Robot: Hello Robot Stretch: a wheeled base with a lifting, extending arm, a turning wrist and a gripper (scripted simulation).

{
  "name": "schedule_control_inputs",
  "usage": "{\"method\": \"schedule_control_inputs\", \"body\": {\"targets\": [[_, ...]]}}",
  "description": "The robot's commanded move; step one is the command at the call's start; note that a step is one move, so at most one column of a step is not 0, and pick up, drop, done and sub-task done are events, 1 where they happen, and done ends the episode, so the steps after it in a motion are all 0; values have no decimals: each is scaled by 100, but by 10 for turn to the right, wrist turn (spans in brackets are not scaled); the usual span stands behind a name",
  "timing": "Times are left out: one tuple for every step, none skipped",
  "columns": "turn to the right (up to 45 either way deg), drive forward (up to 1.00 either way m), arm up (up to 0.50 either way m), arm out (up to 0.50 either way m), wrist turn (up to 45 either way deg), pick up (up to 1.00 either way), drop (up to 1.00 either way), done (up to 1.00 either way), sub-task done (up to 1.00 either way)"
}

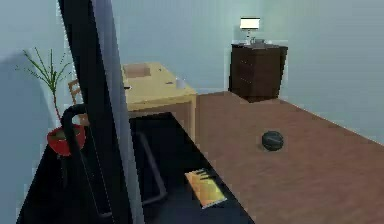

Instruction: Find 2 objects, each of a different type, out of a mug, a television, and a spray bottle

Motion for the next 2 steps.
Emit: {"method": "schedule_control_inputs", "body": {"targets": [[450,0,0,0,0,0,0,0,0],[60,0,0,0,0,0,0,0,0]]}}
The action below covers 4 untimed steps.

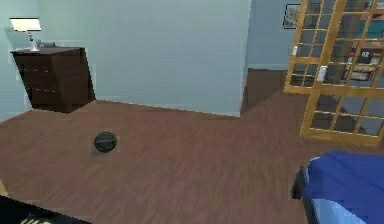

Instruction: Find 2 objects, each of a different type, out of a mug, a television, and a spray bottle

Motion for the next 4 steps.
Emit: {"method": "schedule_control_inputs", "body": {"targets": [[0,60,0,0,0,0,0,0,0],[180,0,0,0,0,0,0,0,0],[0,30,0,0,0,0,0,0,0],[-450,0,0,0,0,0,0,0,0]]}}
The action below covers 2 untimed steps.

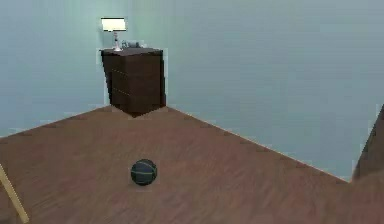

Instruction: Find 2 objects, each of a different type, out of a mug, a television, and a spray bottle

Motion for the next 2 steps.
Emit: {"method": "schedule_control_inputs", "body": {"targets": [[-360,0,0,0,0,0,0,0,0],[0,100,0,0,0,0,0,0,0]]}}
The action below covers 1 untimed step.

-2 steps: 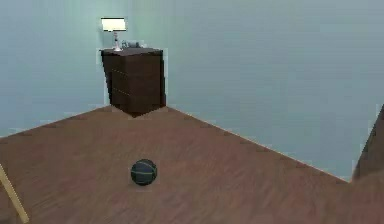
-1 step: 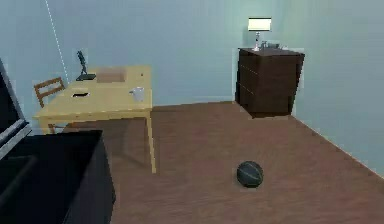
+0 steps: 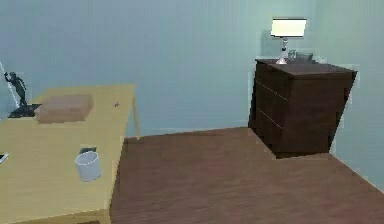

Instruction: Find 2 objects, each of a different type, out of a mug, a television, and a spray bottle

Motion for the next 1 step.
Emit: {"method": "schedule_control_inputs", "body": {"targets": [[-180,0,0,0,0,0,0,0,0]]}}
